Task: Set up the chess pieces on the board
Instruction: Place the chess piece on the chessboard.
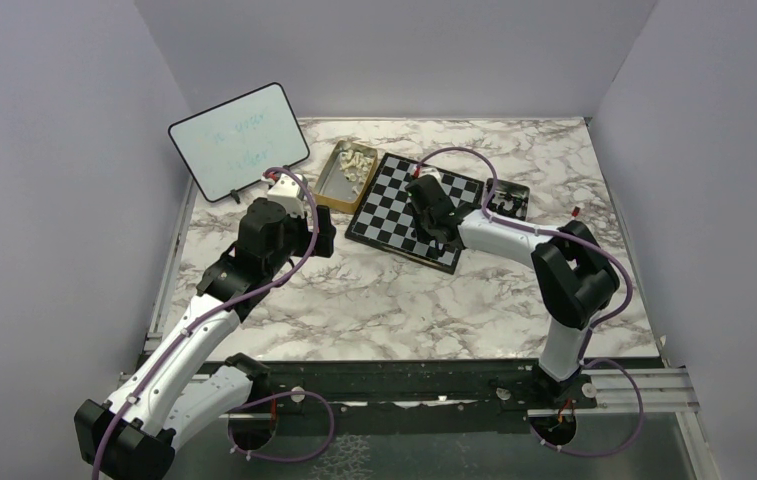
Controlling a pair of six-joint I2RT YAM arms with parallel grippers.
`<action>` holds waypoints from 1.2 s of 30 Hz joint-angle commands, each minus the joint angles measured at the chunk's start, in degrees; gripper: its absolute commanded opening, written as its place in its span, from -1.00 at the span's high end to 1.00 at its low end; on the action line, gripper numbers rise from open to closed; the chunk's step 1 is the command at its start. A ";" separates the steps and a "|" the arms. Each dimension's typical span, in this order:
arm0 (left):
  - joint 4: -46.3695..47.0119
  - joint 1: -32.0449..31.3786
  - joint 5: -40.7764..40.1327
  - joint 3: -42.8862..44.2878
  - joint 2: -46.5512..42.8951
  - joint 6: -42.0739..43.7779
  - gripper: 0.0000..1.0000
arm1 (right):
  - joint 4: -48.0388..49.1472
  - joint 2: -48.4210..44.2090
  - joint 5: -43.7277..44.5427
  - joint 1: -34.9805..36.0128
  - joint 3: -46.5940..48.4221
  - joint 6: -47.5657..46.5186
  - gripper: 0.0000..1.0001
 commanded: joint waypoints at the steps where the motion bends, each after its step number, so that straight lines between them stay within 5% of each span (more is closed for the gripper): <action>1: 0.22 -0.33 -0.20 -0.21 -0.58 0.08 -0.98 | -2.56 1.00 0.69 0.46 1.48 1.26 0.70; 36: 0.17 -0.31 0.06 -0.35 -0.82 0.01 -0.98 | -3.83 -0.72 0.35 0.46 1.84 1.84 0.46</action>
